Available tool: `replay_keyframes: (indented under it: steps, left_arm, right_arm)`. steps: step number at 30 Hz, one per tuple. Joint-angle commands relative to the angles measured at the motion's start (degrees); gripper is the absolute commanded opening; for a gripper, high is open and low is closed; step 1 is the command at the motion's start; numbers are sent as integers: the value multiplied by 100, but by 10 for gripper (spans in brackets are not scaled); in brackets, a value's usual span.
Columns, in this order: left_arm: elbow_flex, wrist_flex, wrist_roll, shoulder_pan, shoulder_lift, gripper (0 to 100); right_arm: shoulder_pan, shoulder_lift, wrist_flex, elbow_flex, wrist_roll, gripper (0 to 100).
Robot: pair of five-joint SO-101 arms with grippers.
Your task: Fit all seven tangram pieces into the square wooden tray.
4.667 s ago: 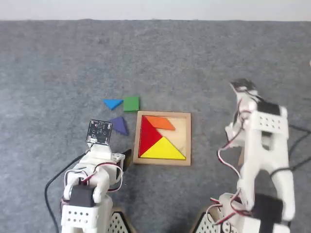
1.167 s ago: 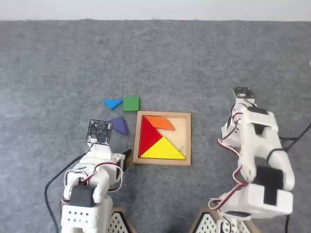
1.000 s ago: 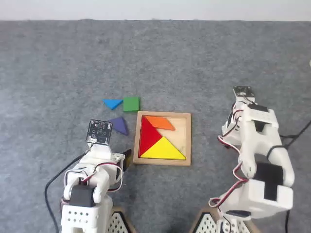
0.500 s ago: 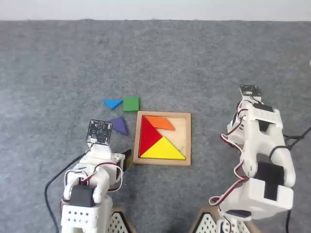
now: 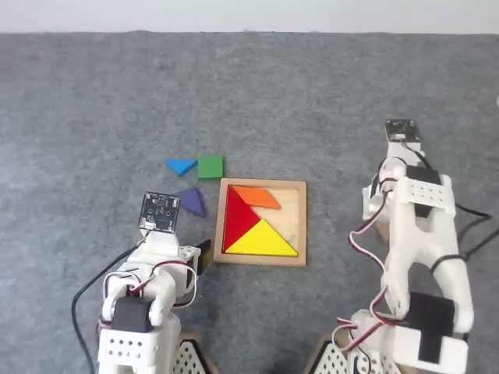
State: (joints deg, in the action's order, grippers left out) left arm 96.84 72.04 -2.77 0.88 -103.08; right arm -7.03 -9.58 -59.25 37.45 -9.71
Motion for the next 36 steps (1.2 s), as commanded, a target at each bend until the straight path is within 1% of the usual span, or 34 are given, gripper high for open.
replay_keyframes:
  steps: [1, 3, 5, 8, 10, 17, 20, 24, 26, 33, 36]
  left_arm:
    - [-40, 26, 18, 35, -114, 238]
    - [-40, 26, 18, 35, -114, 238]
    - [-40, 26, 18, 35, -114, 238]
    - [-40, 26, 18, 35, -114, 238]
    - [-40, 26, 18, 35, -114, 238]
    - [-40, 26, 18, 35, -114, 238]
    - [-40, 26, 18, 35, -114, 238]
    - [-40, 26, 18, 35, -114, 238]
    - [-40, 26, 18, 35, -114, 238]
    - [-40, 26, 18, 35, -114, 238]
    - [-40, 26, 18, 35, -114, 238]
  right_arm:
    - [198, -207, 101, -70, -44, 127]
    - [233, -48, 101, -97, -404, 132]
    - [180, 127, 92, -123, -791, 171]
    - [13, 338, 101, -176, -897, 259]
    - [-4, 453, 92, -237, -1020, 297]
    - [22, 892, 444, -273, -1415, 303]
    - [22, 1165, 514, -281, -1486, 281]
    - [13, 1156, 479, -273, -1468, 159]
    - [31, 1130, 497, -273, -1468, 127]
    - [40, 1086, 470, -273, -1433, 117]
    - [40, 1051, 488, -299, -1169, 117]
